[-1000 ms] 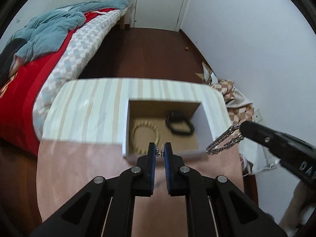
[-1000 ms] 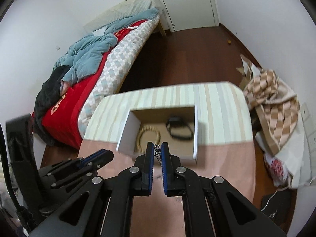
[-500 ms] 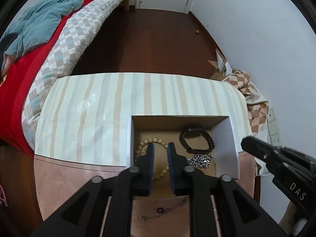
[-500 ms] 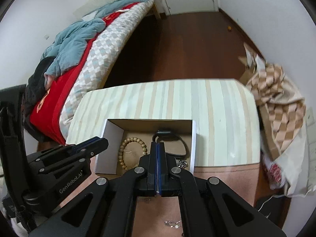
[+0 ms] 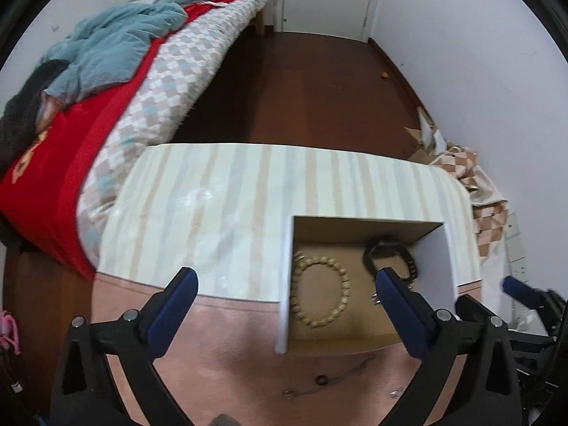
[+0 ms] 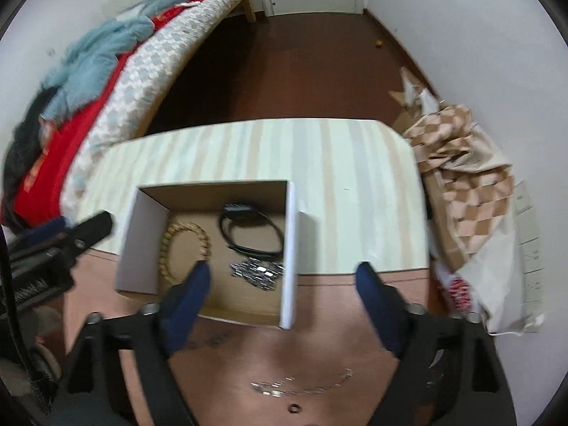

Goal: Organize jewelry
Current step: 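Release the charm from the left tool while the right tool drops the chain into the box, then withdraw both open tools from the box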

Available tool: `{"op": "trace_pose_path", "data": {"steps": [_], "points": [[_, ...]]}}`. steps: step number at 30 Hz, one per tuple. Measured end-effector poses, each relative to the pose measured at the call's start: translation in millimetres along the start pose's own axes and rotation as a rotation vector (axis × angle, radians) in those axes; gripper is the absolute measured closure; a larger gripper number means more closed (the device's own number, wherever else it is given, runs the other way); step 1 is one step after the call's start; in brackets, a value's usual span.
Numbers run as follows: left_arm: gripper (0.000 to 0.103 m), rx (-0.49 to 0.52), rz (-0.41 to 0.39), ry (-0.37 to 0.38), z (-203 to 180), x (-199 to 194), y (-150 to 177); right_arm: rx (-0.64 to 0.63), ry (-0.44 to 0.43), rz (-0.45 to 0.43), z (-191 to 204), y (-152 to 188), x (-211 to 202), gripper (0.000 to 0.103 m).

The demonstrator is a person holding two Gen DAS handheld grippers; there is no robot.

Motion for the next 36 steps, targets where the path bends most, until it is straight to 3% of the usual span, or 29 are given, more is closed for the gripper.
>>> {"op": "trace_pose_path", "data": {"steps": [3,13,23,30,36], "points": [[0.001,-0.001,-0.021,-0.032,7.6,-4.2,9.0,-0.006,0.044,-0.005,-1.2,10.0,-2.5,0.004],[0.0,-0.01,-0.105,-0.077,22.2,-42.1,29.9,-0.017,0.101,-0.055,4.8,30.9,-31.6,0.004],[0.001,-0.022,-0.224,-0.071,26.6,-106.6,41.6,-0.025,0.139,-0.203,13.9,41.1,-111.5,0.004],[0.001,-0.064,-0.287,-0.062,32.6,-150.0,48.8,-0.032,0.121,-0.291,30.8,49.0,-164.1,0.004],[0.001,-0.083,-0.307,-0.085,39.5,-163.6,55.3,-0.015,0.08,-0.313,38.5,59.9,-179.6,0.004]]}}
Point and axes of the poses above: each gripper's, at about its wrist camera, not at the fingertips, and x roughly the way its jaws point, z to its left, y to its underside, the point moved 10 cm from there along x, roughly the way its jaws point, and after that the axes turned 11 degrees about -y, right-handed, at the moved point
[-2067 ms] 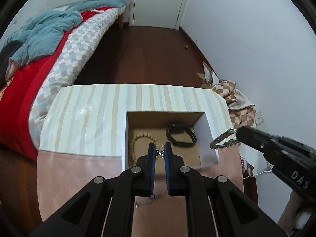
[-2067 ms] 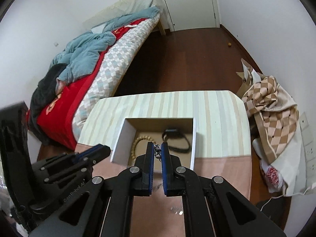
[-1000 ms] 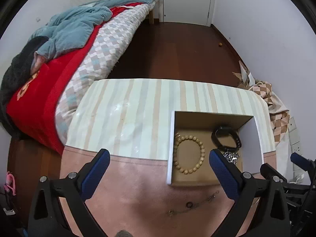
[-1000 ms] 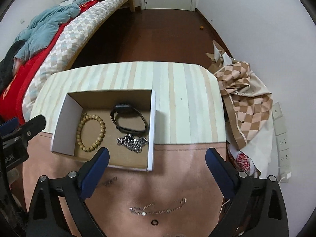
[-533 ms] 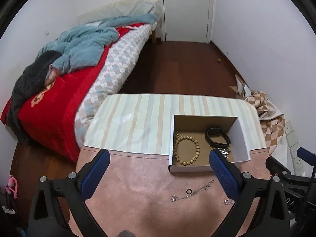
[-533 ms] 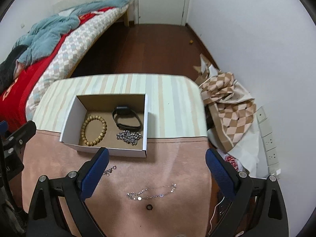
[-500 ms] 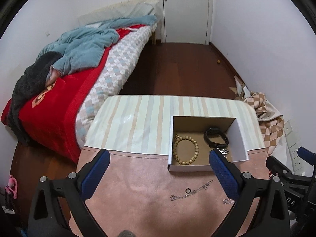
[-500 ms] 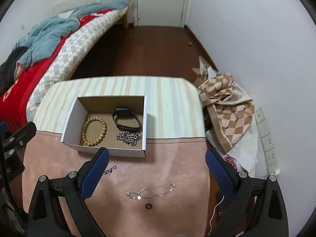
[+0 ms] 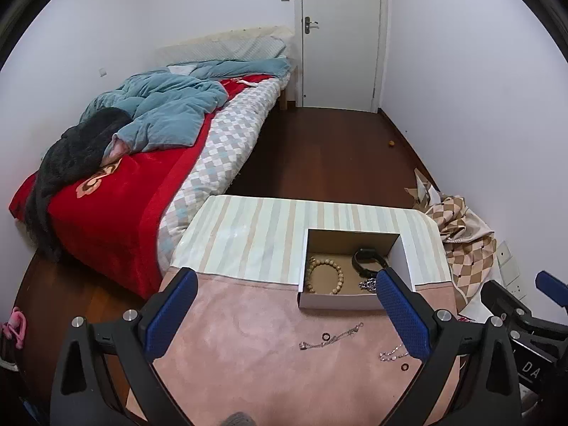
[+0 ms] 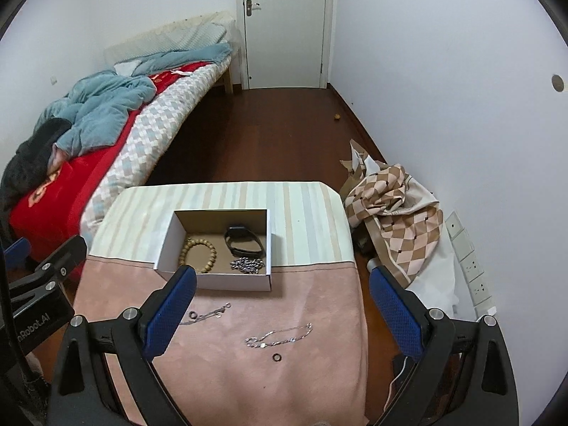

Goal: Organize jewelry
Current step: 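Withdraw both open tools from the box, then grasp the black ring with the right tool while the left tool reaches the ringed chain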

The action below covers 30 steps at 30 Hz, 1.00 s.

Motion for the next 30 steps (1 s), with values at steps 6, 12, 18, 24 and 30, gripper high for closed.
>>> {"op": "trace_pose_path", "data": {"steps": [6,12,18,24,30], "points": [[0.001,0.009,0.033,-0.05,4.5,13.2,31.5,0.064,-0.036,0.077,-14.5,42.8,28.9,0.004],[0.001,0.03,0.178,-0.093,6.8,60.6,101.6,0.148,-0.086,0.218,-37.5,123.5,91.1,0.01],[0.001,0.028,0.326,-0.149,18.5,106.2,170.0,0.179,-0.095,0.247,-49.0,176.6,137.0,0.028],[0.001,0.041,0.36,-0.171,18.7,121.4,193.1,0.13,-0.069,0.22,-48.2,191.3,157.8,0.037],[0.001,0.057,0.351,-0.168,14.0,125.2,195.8,0.057,-0.004,0.168,-42.5,185.3,157.2,0.059]]}}
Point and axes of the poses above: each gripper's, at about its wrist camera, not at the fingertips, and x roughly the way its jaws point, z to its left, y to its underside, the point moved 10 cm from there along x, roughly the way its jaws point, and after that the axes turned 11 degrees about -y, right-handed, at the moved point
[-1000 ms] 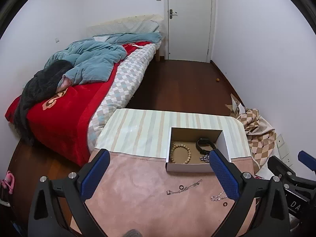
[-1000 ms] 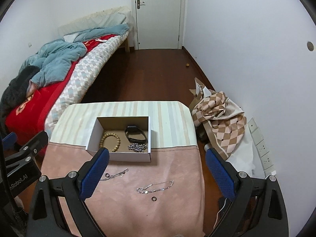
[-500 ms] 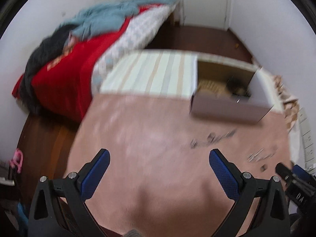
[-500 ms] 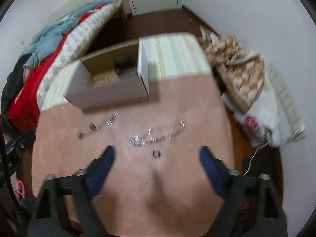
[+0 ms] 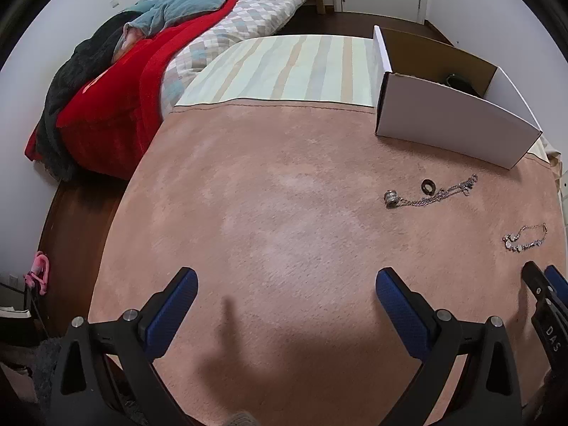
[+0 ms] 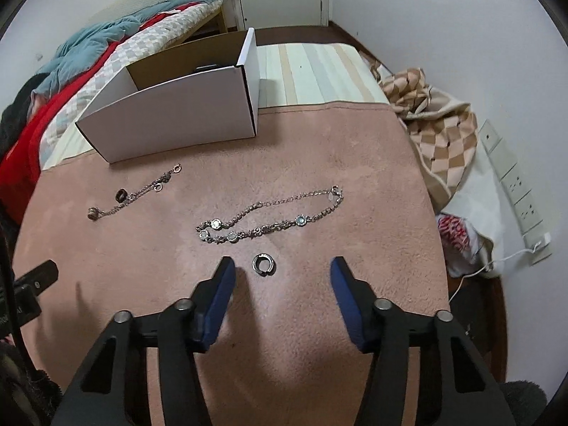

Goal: Organize jewelry
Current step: 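Grasp the black ring with the right tool while the left tool reaches the ringed chain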

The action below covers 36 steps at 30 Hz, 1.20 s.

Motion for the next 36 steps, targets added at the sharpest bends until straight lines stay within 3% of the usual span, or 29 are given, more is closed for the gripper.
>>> {"op": "trace_pose_path", "data": {"steps": [1,3,14,15,16,21,26,28,30,33,36], "points": [[0.001,0.002,-0.003,0.002,-0.4,-0.6,-1.7,-0.004,0.007,-0.008,-0.9,-1.3,-0.3,0.065],[0.001,0.006,-0.012,0.01,-3.6,-2.4,-5.0,-0.008,0.007,-0.018,-1.8,-3.7,-0.7,0.089],[0.001,0.029,-0.016,0.105,-53.9,0.7,-49.7,0.066,-0.023,-0.051,-15.2,-15.6,-10.0,0.09],[0.005,0.037,-0.012,0.121,-60.5,1.6,-51.1,0.07,-0.022,-0.054,-16.8,-16.8,-10.8,0.09],[0.015,0.044,-0.015,0.131,-65.6,1.7,-52.6,0.075,-0.02,-0.056,-19.1,-18.0,-11.5,0.09],[0.038,0.081,-0.019,0.164,-87.8,2.6,-53.7,0.098,-0.007,-0.059,-29.4,-19.5,-11.2,0.09],[0.044,0.119,-0.032,0.172,-100.5,4.1,-54.2,0.114,-0.003,-0.054,-33.6,-18.1,-8.0,0.09],[0.061,0.132,-0.029,0.18,-105.1,4.8,-53.2,0.115,-0.003,-0.056,-34.1,-18.4,-8.3,0.09],[0.068,0.135,-0.036,0.191,-107.7,3.1,-53.8,0.118,-0.003,-0.058,-33.1,-18.9,-8.5,0.09],[0.089,0.143,-0.041,0.211,-111.8,1.3,-54.7,0.12,-0.003,-0.062,-34.2,-20.4,-9.9,0.09],[0.093,0.148,-0.052,0.216,-113.3,0.0,-55.7,0.121,-0.006,-0.065,-32.7,-21.9,-11.8,0.09]]}}
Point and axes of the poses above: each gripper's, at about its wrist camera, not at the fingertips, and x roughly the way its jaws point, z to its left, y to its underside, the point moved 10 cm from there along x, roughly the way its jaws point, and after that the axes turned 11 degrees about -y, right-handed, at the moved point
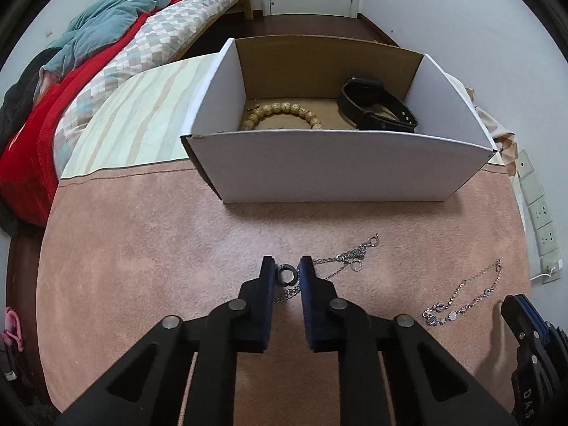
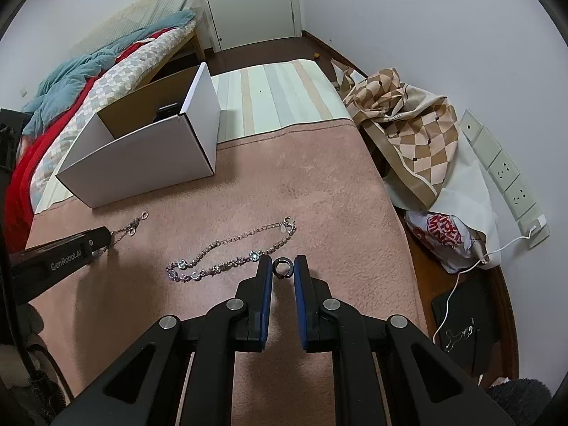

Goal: Organize jewelry
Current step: 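Grasp the black ring with the right tool while the left tool reaches the ringed chain, then carry the ring with the right tool while the left tool carries the chain into the box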

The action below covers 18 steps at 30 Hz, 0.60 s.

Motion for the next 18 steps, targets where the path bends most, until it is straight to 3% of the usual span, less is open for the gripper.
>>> {"op": "trace_pose_path", "data": {"steps": [3,10,18], "points": [[0.099,-0.001,-0.013,0.004,0.6,-3.1,-2.1,0.0,-0.005,-0.008,2.1,-2.2,-3.7,0.09],[0.1,-0.014,-0.042,0.04,1.7,-26.0,-4.0,-0.001,-0.03,-0.034,10.3,-10.7,-16.3,0.09],[0.1,-0.066,-0.089,0.121,27.9,-72.3,-24.0,0.021,-0.1,-0.081,24.6,-34.1,-42.0,0.09]]}}
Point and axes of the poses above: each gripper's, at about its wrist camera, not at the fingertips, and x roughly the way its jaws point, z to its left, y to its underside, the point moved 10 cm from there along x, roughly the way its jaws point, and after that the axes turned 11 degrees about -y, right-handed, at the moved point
